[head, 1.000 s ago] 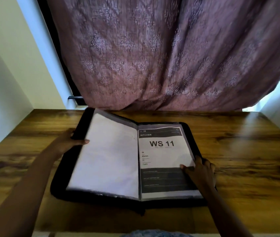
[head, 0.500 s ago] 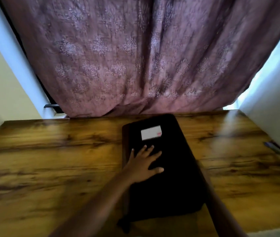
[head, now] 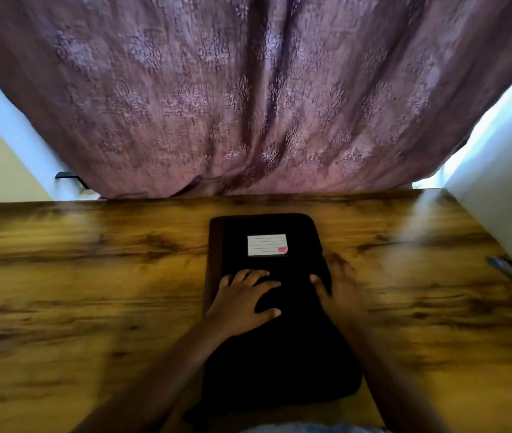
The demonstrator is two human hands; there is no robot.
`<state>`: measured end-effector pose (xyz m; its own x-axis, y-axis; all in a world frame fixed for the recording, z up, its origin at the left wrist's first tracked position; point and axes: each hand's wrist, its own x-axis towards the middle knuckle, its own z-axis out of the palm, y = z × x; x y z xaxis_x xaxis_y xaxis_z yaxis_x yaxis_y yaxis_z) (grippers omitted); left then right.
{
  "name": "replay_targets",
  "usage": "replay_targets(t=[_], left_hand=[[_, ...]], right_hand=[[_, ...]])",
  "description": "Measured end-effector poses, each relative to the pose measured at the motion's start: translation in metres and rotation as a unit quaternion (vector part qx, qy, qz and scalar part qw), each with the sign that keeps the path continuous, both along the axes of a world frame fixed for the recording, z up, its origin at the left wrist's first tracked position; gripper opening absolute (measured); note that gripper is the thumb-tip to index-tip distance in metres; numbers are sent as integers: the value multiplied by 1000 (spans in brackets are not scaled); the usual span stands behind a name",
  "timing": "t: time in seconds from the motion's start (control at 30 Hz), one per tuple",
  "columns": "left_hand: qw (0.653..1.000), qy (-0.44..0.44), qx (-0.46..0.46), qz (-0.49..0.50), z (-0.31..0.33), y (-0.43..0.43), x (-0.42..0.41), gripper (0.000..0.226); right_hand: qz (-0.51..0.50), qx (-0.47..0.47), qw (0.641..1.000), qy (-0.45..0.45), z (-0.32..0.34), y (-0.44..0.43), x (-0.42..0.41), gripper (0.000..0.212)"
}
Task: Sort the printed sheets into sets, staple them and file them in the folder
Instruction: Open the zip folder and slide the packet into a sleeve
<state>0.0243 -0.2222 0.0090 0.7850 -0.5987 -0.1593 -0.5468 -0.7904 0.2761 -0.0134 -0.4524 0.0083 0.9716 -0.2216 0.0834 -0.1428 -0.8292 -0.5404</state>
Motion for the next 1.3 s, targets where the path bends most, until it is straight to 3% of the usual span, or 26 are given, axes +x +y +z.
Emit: replay_targets(t=[0.1,0.2,0.33,0.4,0.5,0.63,0.8,0.9,1.07,1.3], left_hand=[[997,-54,-24,46,-9,-6,-3,68],[996,-63,-33,60,-18,-8,-3,62],[983,-34,-128,131,-12,-5,12,60],[969,-58,-132,199,-9,-3,32,59],[947,-78,-63,305,-4,2,70,52],[945,-17,-21,325,-5,-6,100,85],[941,-9,3,337,-20,-15,98,105],[943,-11,9,333,-16,-17,93,114],[940,-10,12,340,-21,-15,98,116],[941,-18,10,337,-24,-14,97,111]], right_hand=[[79,-106,990,53,-7,24,10,83],[94,-157,975,123,-20,28,13,105],[107,-230,960,117,2,27,35,61],[119,-249,957,93,16,24,65,44],[157,-208,960,102,26,24,127,35],[264,-64,959,78,18,45,215,23],[418,99,886,175,10,79,287,21],[454,147,842,250,6,95,305,21],[528,101,784,310,-9,123,342,21],[592,65,754,278,-12,141,356,18]])
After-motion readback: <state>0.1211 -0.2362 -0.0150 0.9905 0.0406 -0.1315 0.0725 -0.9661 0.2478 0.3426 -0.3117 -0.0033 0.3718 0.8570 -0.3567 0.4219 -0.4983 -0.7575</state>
